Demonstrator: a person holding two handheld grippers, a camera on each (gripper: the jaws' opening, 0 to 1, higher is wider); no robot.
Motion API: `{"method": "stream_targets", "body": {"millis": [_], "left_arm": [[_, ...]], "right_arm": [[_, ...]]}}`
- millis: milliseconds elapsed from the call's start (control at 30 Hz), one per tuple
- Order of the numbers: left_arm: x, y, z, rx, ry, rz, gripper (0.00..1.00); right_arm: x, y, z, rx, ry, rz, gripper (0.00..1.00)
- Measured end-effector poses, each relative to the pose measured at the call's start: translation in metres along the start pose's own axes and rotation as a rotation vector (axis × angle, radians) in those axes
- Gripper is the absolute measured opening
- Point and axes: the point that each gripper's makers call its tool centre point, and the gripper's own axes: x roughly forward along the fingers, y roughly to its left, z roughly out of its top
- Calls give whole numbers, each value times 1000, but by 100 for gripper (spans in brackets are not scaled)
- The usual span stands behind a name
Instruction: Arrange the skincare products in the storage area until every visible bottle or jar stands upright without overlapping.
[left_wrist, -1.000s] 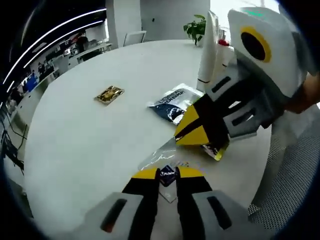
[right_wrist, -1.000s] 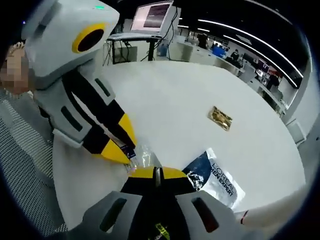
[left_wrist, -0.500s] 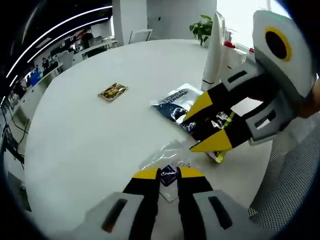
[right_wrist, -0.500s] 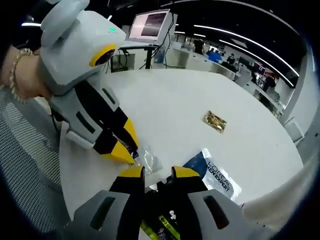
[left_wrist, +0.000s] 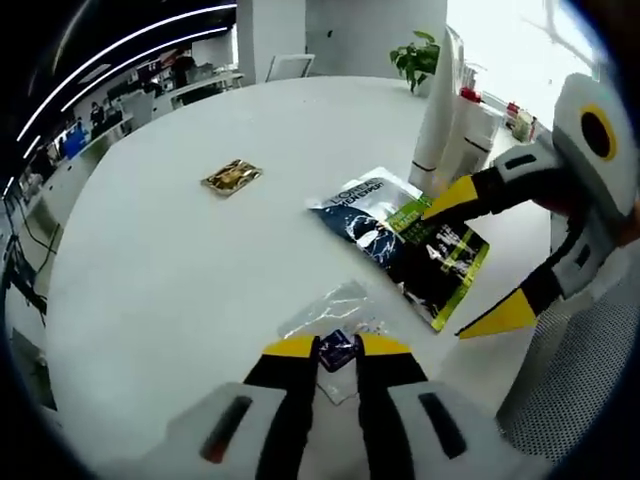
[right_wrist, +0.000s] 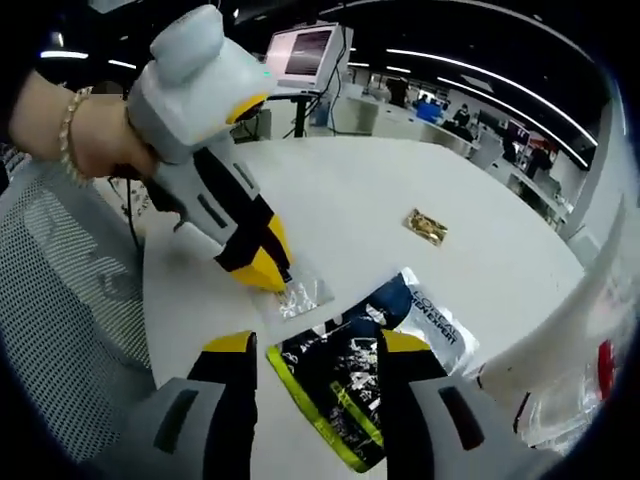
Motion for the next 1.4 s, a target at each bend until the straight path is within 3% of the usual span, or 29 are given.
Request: {"method": "stream_targets", "body": {"millis": [133, 633, 900, 1167, 1400], "left_arm": [[1, -3, 1, -20, 1, -10, 27], [-8, -6, 9, -29, -10, -8, 31], [-14, -4, 6, -44, -12, -4, 37], [-28, -4, 10, -71, -41, -4, 43], [-45, -5, 19, -107, -94, -12, 54]], "right_arm": [[-10, -1, -8, 9, 2, -14, 55], [-56, -12, -16, 67, -18, -95, 60], [-82, -32, -25, 134, -41, -217, 71], [-101, -45, -30, 190, -57, -280, 76], [-110, -53, -37, 247, -71, -311, 84]]}}
